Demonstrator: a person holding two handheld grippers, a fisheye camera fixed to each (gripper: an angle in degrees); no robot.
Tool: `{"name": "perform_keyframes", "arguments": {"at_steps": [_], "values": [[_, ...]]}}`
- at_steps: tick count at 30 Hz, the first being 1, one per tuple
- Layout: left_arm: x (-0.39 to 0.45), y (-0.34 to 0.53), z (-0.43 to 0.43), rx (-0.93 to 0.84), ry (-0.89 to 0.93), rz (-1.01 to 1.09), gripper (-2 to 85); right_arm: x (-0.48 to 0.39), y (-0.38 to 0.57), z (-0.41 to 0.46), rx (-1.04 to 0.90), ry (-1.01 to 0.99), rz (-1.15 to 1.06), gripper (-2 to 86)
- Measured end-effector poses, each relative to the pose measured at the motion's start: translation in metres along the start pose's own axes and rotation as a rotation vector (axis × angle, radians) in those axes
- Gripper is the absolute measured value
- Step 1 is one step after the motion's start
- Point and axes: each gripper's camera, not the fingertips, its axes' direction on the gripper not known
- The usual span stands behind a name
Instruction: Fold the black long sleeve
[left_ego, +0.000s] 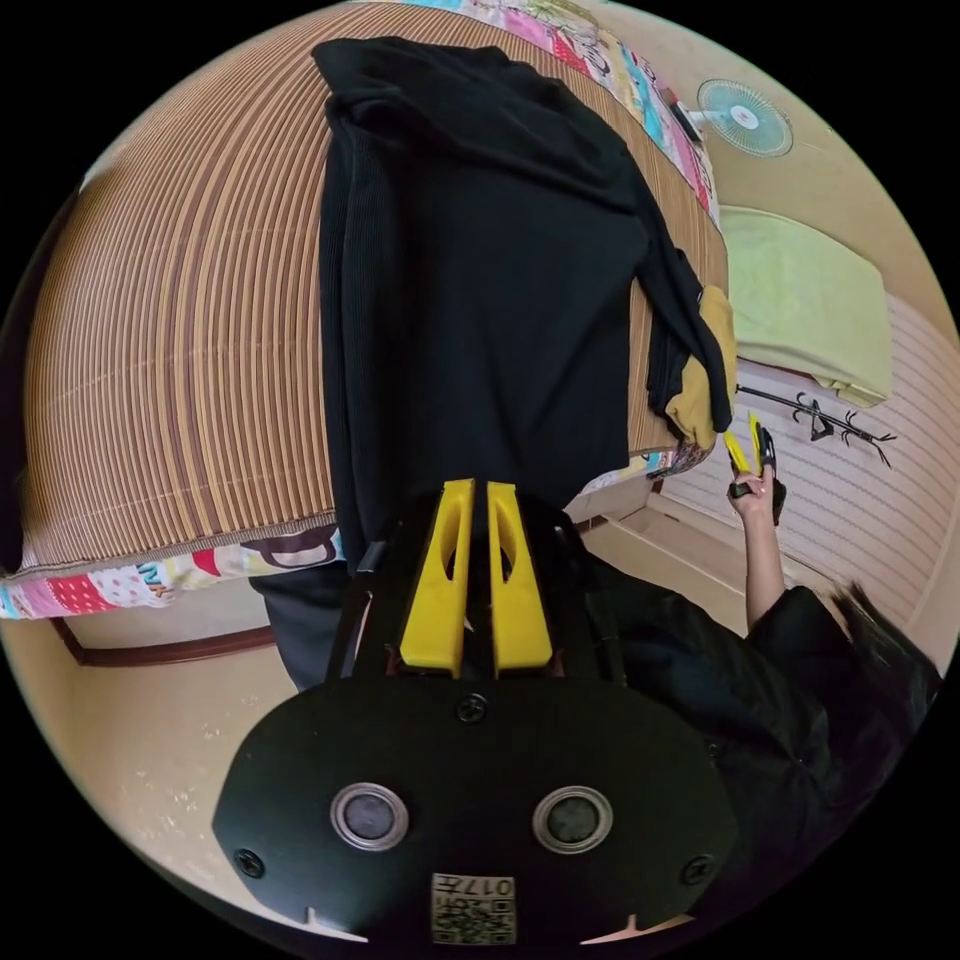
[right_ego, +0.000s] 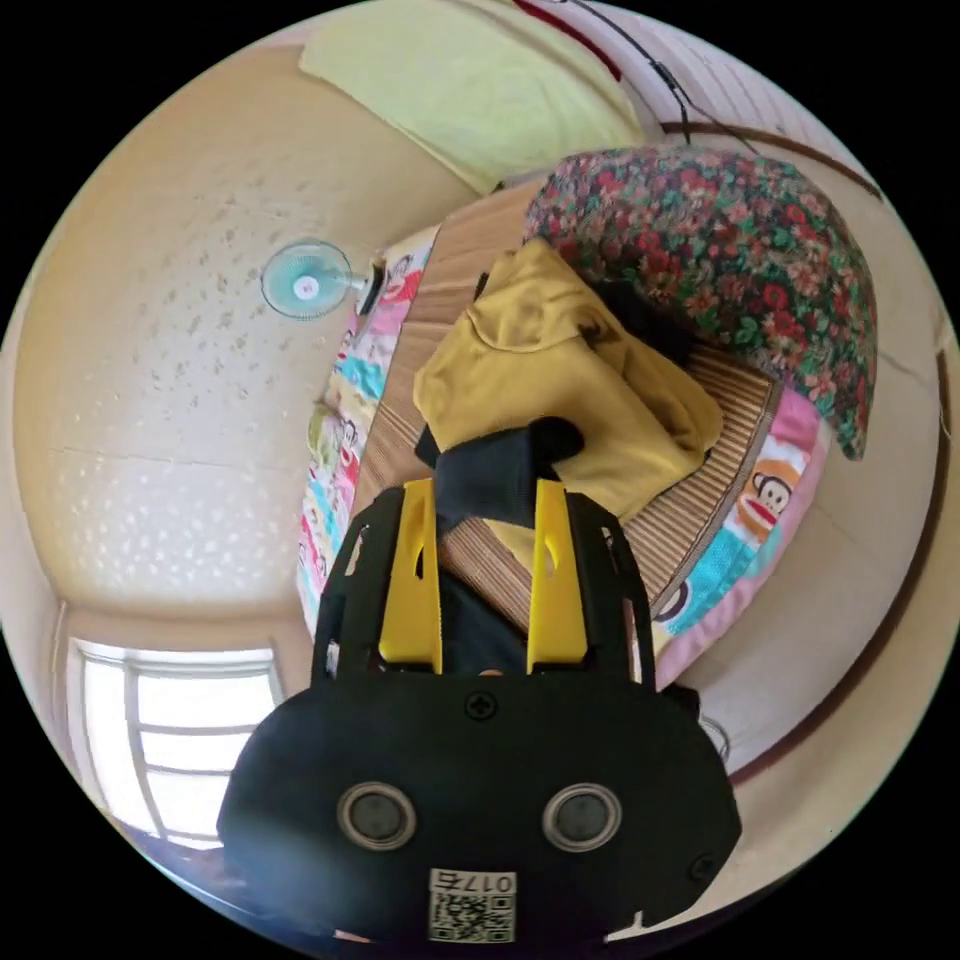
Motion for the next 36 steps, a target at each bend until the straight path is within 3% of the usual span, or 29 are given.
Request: {"name": "perform_keyframes", "arguments": {"at_steps": [3, 5, 7, 9, 11, 13, 15, 18, 21, 23, 26, 28, 31, 36], "values": [[-0.01, 0.004, -0.006, 0.014, 0.008, -0.022, 3.3, 0.01, -0.023, 0.017, -0.189, -0.165, 0.108, 4.0], [-0.02, 0.01, -0.012, 0.032, 0.012, -0.042, 3.5, 0.002, -0.031, 0.006, -0.156, -0.426, 0.076, 3.1], [-0.028, 0.015, -0.018, 0.048, 0.012, -0.058, 3.4, -0.007, -0.032, -0.015, -0.088, -0.443, 0.039, 2.9], [-0.037, 0.021, -0.023, 0.062, 0.008, -0.082, 3.4, -0.015, -0.028, -0.037, -0.046, -0.271, -0.022, 3.1], [-0.048, 0.029, -0.027, 0.073, -0.004, -0.127, 3.3, -0.02, -0.013, -0.052, -0.011, 0.11, -0.087, 4.2], [-0.053, 0.036, -0.032, 0.093, -0.033, -0.151, 3.0, -0.012, 0.002, -0.054, 0.019, 0.289, -0.076, 6.5], [-0.057, 0.042, -0.037, 0.105, -0.06, -0.17, 2.6, 0.004, 0.012, -0.049, 0.004, 0.302, -0.028, 9.8], [-0.065, 0.044, -0.039, 0.087, -0.05, -0.188, 1.8, 0.028, 0.016, -0.036, -0.02, 0.099, 0.047, 10.3], [-0.067, 0.039, -0.044, 0.07, -0.077, -0.195, 0.6, 0.031, 0.0, -0.02, -0.087, -0.129, 0.105, 4.5], [-0.064, 0.033, -0.052, 0.074, -0.105, -0.185, -0.1, 0.025, -0.019, -0.022, -0.021, -0.646, 0.137, 3.2], [-0.057, 0.024, -0.063, 0.098, -0.095, -0.158, -0.6, 0.039, -0.034, -0.017, 0.159, -1.044, 0.421, 3.0], [-0.054, 0.02, -0.067, 0.112, -0.098, -0.148, -0.7, 0.046, -0.047, -0.024, 0.262, -0.975, 0.44, 3.5], [-0.051, 0.016, -0.069, 0.125, -0.081, -0.143, -0.8, 0.062, -0.066, -0.04, 0.267, -0.633, 0.411, 5.9], [-0.051, 0.024, -0.069, 0.137, -0.078, -0.14, -0.9, 0.051, -0.048, -0.068, 0.299, -0.231, 0.236, 9.8]]}}
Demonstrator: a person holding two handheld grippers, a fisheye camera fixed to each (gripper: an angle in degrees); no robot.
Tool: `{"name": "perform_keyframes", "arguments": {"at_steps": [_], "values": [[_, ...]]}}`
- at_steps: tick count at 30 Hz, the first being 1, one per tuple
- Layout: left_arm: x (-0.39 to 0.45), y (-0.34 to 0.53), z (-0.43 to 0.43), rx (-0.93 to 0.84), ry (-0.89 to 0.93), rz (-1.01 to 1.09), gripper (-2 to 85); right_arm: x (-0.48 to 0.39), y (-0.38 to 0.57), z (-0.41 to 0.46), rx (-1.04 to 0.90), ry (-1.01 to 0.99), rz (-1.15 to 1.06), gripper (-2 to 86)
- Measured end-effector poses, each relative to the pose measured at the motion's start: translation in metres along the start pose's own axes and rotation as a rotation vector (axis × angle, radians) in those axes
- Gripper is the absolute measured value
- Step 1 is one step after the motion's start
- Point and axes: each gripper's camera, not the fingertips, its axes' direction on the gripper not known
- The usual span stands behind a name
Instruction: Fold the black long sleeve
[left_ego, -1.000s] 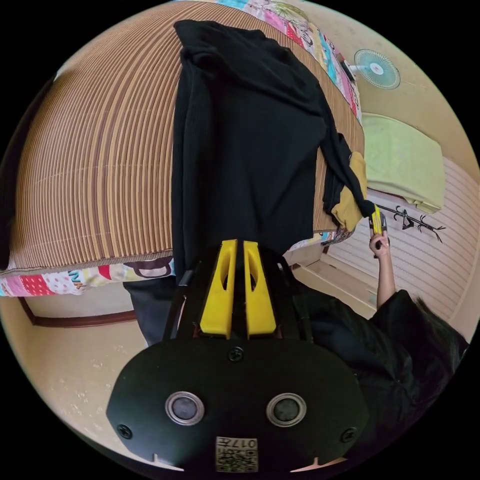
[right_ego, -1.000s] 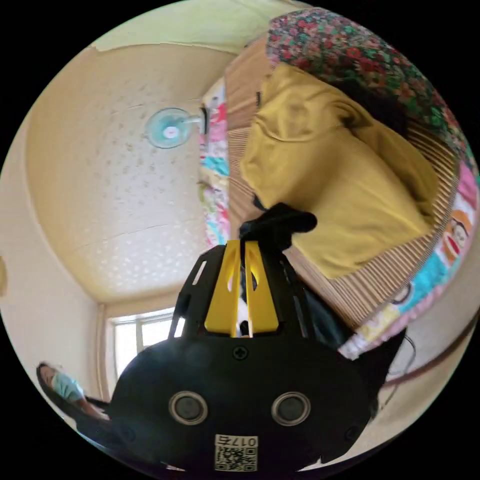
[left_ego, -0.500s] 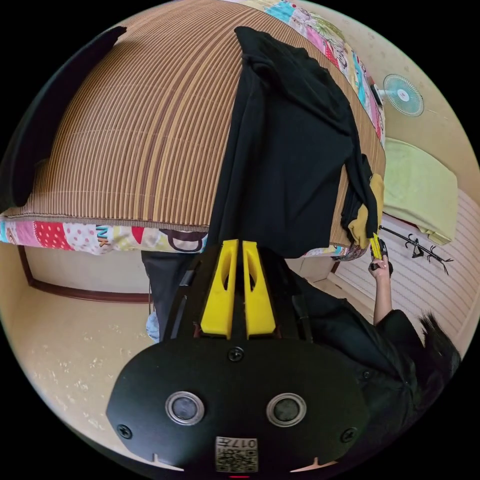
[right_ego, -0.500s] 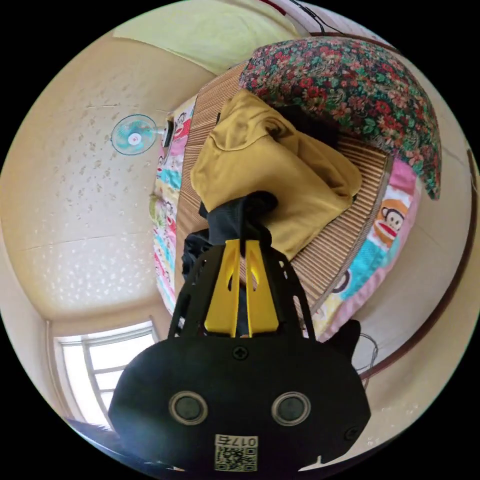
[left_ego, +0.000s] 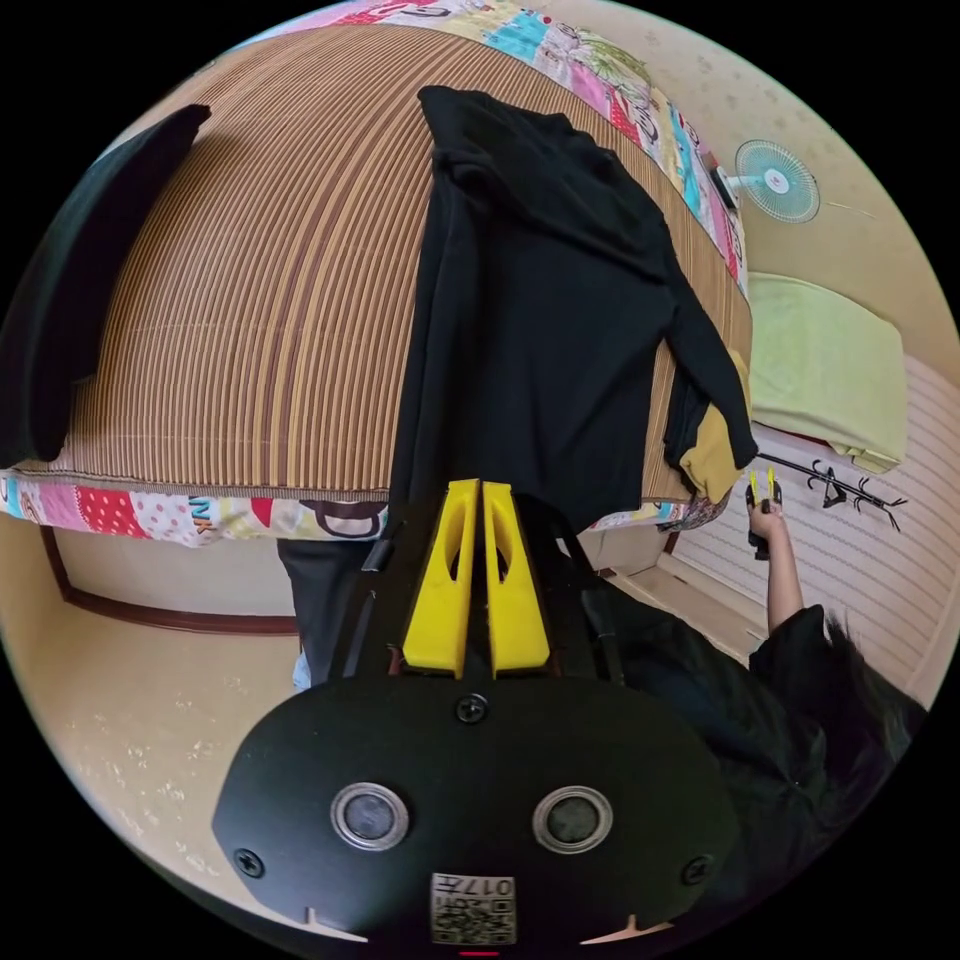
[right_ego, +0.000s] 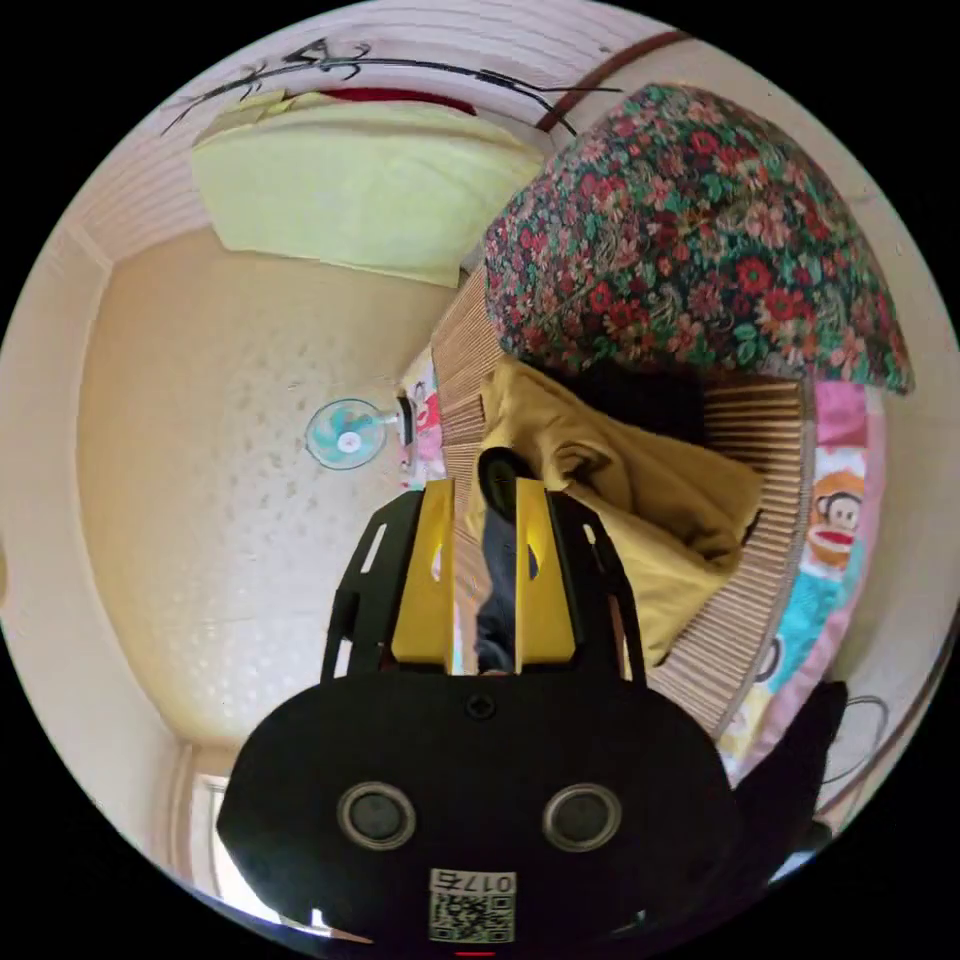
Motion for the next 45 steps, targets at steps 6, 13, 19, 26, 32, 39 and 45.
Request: {"name": "perform_keyframes", "arguments": {"at_steps": [6, 13, 19, 26, 32, 39, 45], "values": [[-0.026, 0.009, -0.004, -0.006, -0.011, -0.075, -0.9, -0.018, 0.02, 0.031, -0.1, 0.189, -0.231, 12.2], [-0.045, 0.01, -0.016, 0.052, 0.054, -0.163, -0.9, -0.063, 0.059, 0.074, -0.02, 0.327, -0.216, 4.9], [-0.038, 0.01, -0.019, 0.048, 0.044, -0.12, -0.8, -0.19, 0.148, 0.12, 0.101, 0.123, -0.345, 3.7], [-0.039, 0.014, -0.013, 0.091, 0.124, -0.074, 3.4, -0.288, 0.362, 0.314, -0.664, -0.227, -0.904, 3.8], [-0.053, 0.008, 0.002, 0.047, 0.101, -0.09, 8.8, -0.159, 0.482, 0.371, -1.152, 0.14, -1.07, 7.6], [-0.065, -0.004, 0.027, -0.103, -0.049, -0.005, 10.9, -0.029, 0.411, 0.322, -1.137, 0.67, -1.009, 8.9], [-0.071, -0.015, 0.044, -0.184, -0.114, 0.029, 11.4, -0.008, 0.35, 0.27, -0.967, 0.859, -0.999, 10.4]]}}
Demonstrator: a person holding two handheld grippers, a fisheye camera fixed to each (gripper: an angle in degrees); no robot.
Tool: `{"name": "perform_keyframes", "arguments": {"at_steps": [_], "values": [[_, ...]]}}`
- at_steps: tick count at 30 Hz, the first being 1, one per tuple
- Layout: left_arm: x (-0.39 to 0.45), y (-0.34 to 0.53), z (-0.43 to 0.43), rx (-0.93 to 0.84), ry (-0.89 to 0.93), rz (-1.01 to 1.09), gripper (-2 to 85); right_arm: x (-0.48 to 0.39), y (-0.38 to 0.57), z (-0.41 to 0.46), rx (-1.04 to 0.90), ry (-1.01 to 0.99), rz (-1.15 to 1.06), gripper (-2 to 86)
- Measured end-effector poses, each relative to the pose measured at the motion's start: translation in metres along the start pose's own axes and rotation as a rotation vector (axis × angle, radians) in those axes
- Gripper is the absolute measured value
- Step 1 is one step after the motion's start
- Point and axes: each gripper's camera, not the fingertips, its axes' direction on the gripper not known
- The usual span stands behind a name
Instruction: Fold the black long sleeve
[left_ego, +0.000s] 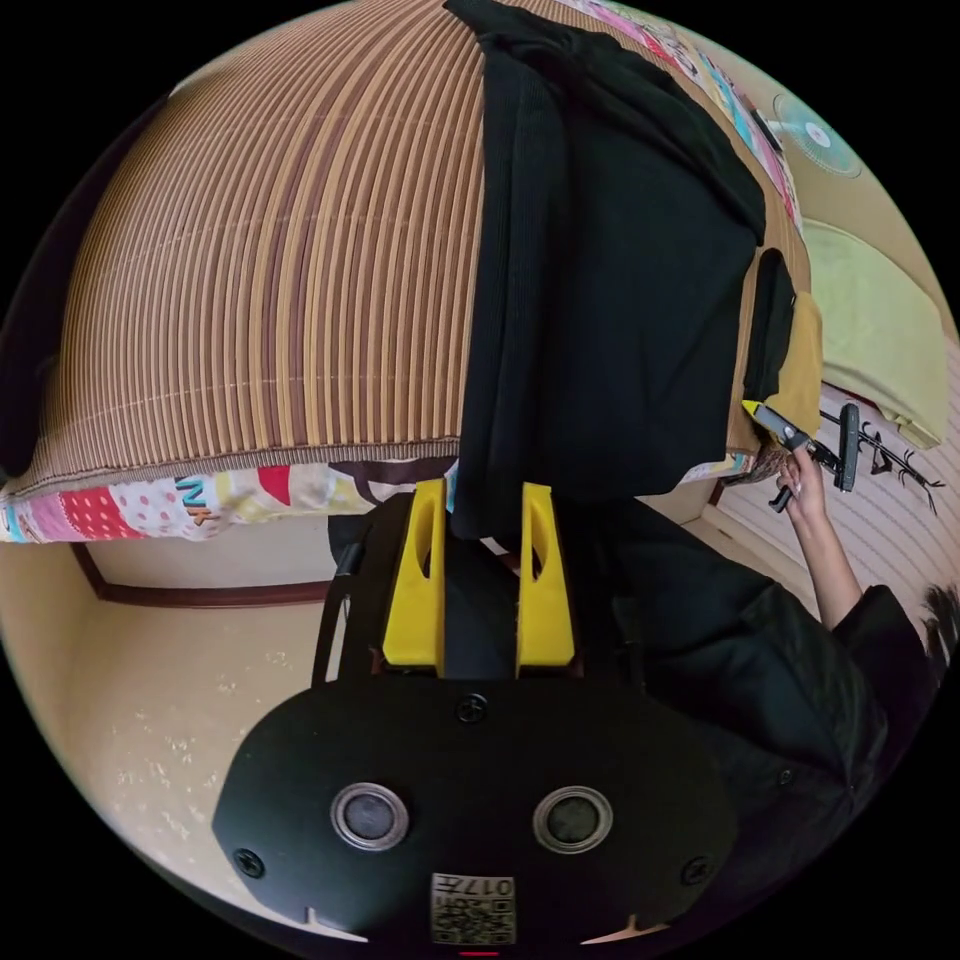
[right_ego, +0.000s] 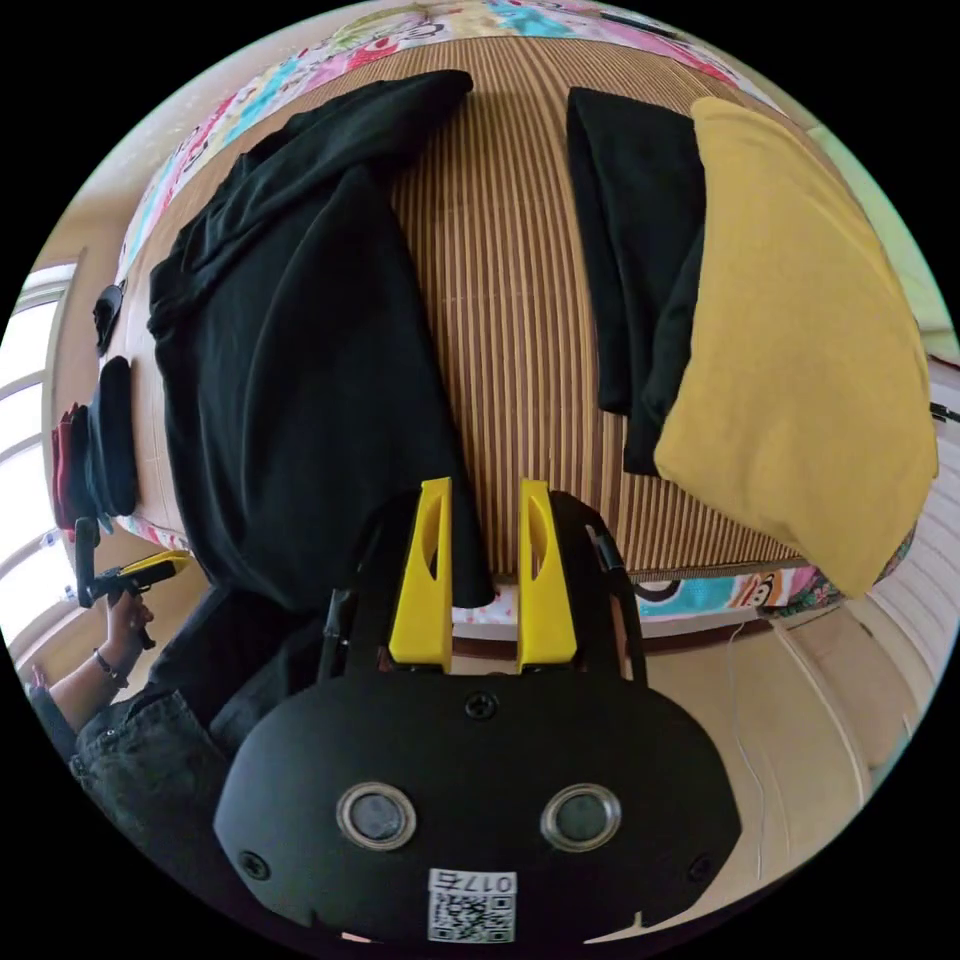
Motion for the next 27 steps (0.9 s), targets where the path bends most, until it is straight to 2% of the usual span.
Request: {"name": "perform_keyframes", "arguments": {"at_steps": [3, 6, 8, 11, 16, 18, 21, 23, 27], "values": [[0.0, -0.008, 0.006, -0.021, 0.004, 0.008, 11.9, 0.0, 0.009, 0.009, -0.005, -0.055, -0.006, 11.5], [0.001, -0.015, 0.015, -0.047, -0.01, 0.018, 11.9, -0.009, 0.013, 0.043, -0.133, -0.002, 0.022, 12.1], [-0.001, -0.015, 0.016, -0.054, -0.021, 0.018, 11.7, -0.025, 0.024, 0.044, -0.072, 0.083, -0.04, 11.9], [-0.004, -0.012, 0.013, -0.058, 0.003, 0.008, 11.6, -0.03, 0.027, 0.045, -0.048, 0.113, -0.014, 11.1], [-0.005, 0.008, 0.013, -0.092, -0.014, 0.053, 11.6, -0.012, 0.017, 0.043, -0.114, -0.04, 0.017, 4.0], [-0.009, 0.017, 0.009, -0.077, -0.008, 0.045, 11.7, -0.003, 0.016, 0.037, -0.113, -0.092, 0.012, 3.3], [-0.019, 0.024, 0.0, -0.032, 0.044, 0.022, 12.0, 0.026, 0.023, 0.029, -0.103, -0.279, 0.056, 2.7], [-0.018, 0.021, 0.002, -0.064, 0.016, 0.061, 11.8, 0.048, 0.031, 0.023, -0.082, -0.371, 0.098, 2.7], [-0.005, 0.018, 0.004, -0.1, -0.093, 0.144, 10.8, 0.04, 0.026, 0.015, -0.107, -0.245, 0.057, 2.6]]}}
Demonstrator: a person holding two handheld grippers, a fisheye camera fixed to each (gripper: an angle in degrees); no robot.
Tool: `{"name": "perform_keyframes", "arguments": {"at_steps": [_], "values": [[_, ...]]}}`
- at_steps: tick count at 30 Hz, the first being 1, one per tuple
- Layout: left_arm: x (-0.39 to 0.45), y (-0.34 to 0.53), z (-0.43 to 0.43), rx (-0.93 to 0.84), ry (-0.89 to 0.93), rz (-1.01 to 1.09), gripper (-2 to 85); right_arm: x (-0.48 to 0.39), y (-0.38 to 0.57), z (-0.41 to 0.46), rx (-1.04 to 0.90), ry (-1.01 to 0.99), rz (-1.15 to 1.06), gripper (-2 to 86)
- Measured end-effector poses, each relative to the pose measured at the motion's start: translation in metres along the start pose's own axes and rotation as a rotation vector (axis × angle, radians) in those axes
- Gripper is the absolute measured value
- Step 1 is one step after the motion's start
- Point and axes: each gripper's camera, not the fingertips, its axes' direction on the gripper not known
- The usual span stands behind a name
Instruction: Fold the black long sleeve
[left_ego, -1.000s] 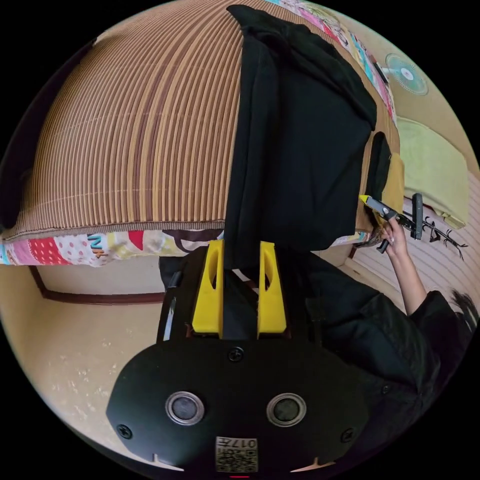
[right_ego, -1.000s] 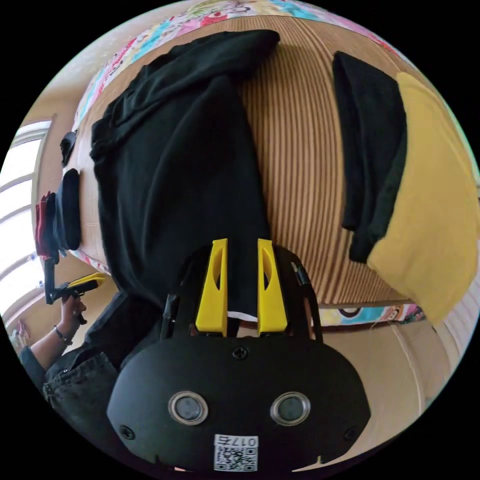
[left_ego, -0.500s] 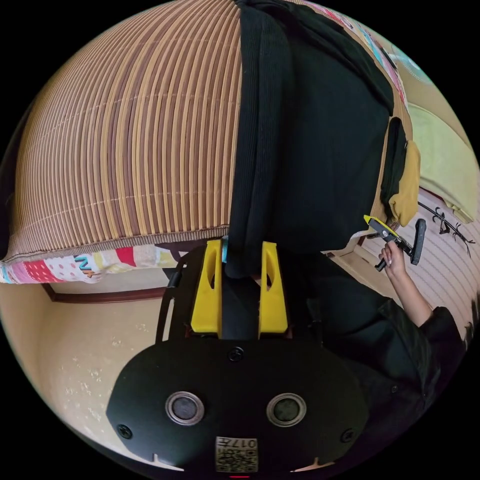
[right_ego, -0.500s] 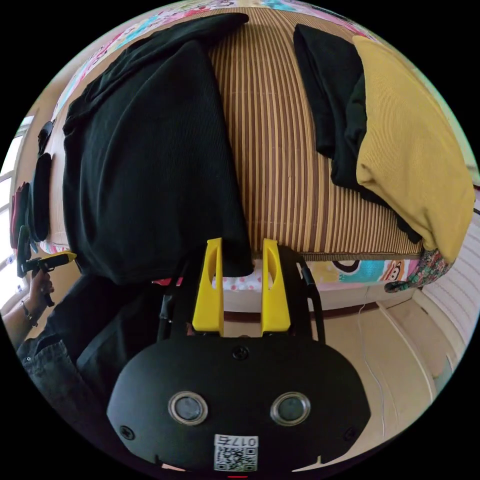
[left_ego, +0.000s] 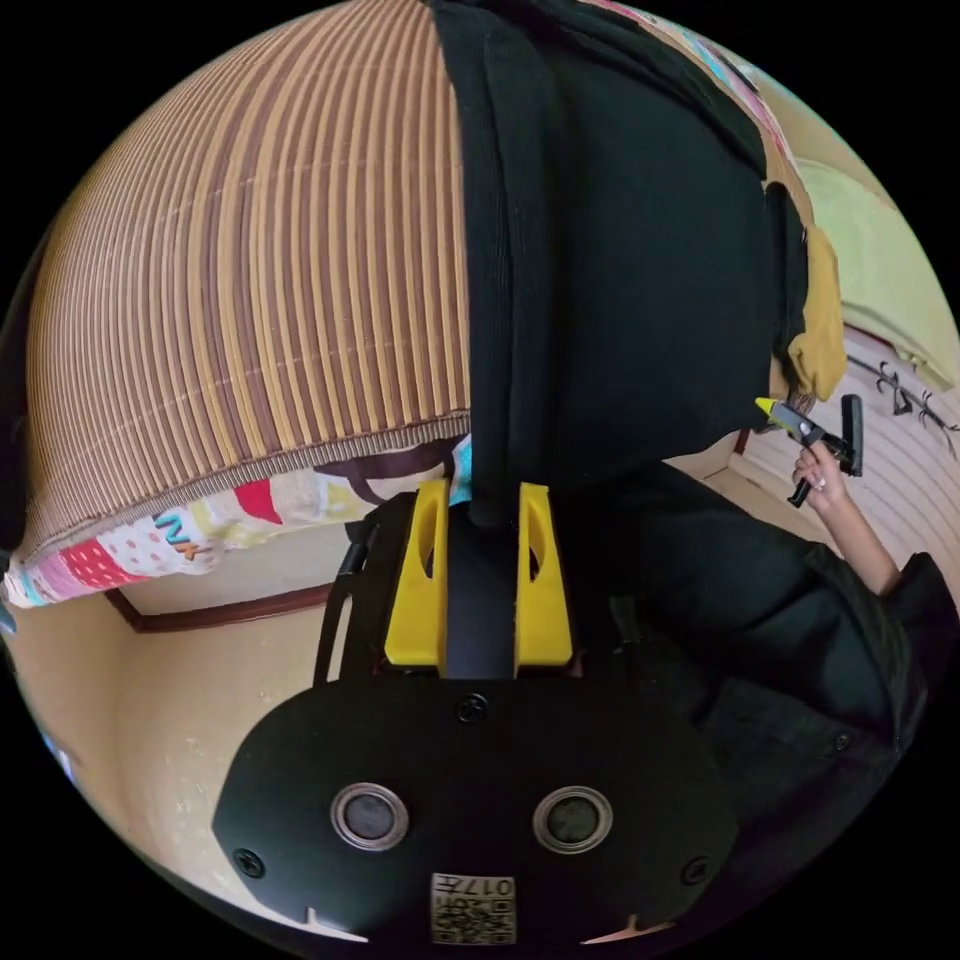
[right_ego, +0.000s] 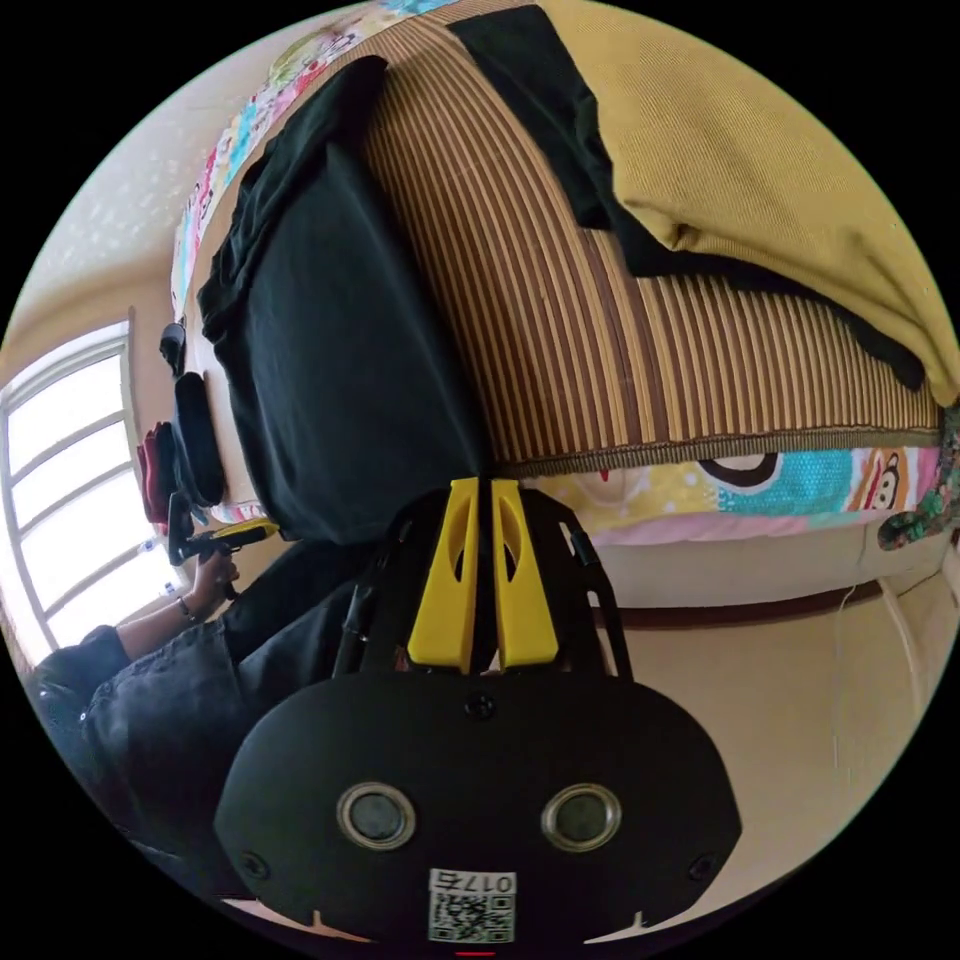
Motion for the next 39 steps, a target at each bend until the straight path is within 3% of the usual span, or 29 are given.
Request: {"name": "perform_keyframes", "arguments": {"at_steps": [2, 7, 10, 18, 24, 26, 30, 32, 34, 39], "values": [[0.003, 0.0, -0.001, -0.007, -0.025, 0.029, 11.0, -0.021, -0.01, 0.004, -0.052, 0.131, -0.072, 2.6], [0.0, 0.014, -0.011, -0.018, -0.017, 0.062, 11.3, -0.033, -0.025, 0.01, -0.113, 0.244, -0.095, 2.6], [-0.005, 0.028, -0.004, -0.107, -0.054, 0.085, 11.7, -0.028, -0.028, 0.009, -0.116, 0.244, -0.082, 2.6], [-0.02, 0.026, -0.03, -0.12, -0.029, 0.099, 15.6, -0.003, -0.017, -0.005, -0.064, 0.173, -0.006, 2.6], [-0.033, 0.012, -0.037, -0.219, -0.015, 0.075, 10.2, 0.016, -0.01, -0.017, -0.056, 0.136, 0.043, 2.6], [-0.041, 0.018, -0.043, -0.256, 0.136, 0.084, 4.6, 0.025, -0.003, -0.026, -0.048, 0.102, 0.019, 2.6], [-0.065, 0.044, -0.079, -0.189, 0.421, 0.094, 2.6, 0.043, 0.016, -0.054, -0.02, -0.093, -0.104, 2.5], [-0.087, 0.072, -0.108, -0.129, 0.794, 0.143, 1.8, 0.067, 0.036, -0.083, 0.056, -0.349, -0.141, 2.4], [-0.106, 0.098, -0.136, -0.022, 1.01, 0.166, 1.1, 0.089, 0.055, -0.104, 0.139, -0.604, -0.161, 2.4], [-0.145, 0.172, -0.205, 0.304, 1.389, 0.258, 0.2, 0.123, 0.115, -0.127, 0.316, -1.14, -0.213, 2.5]]}}
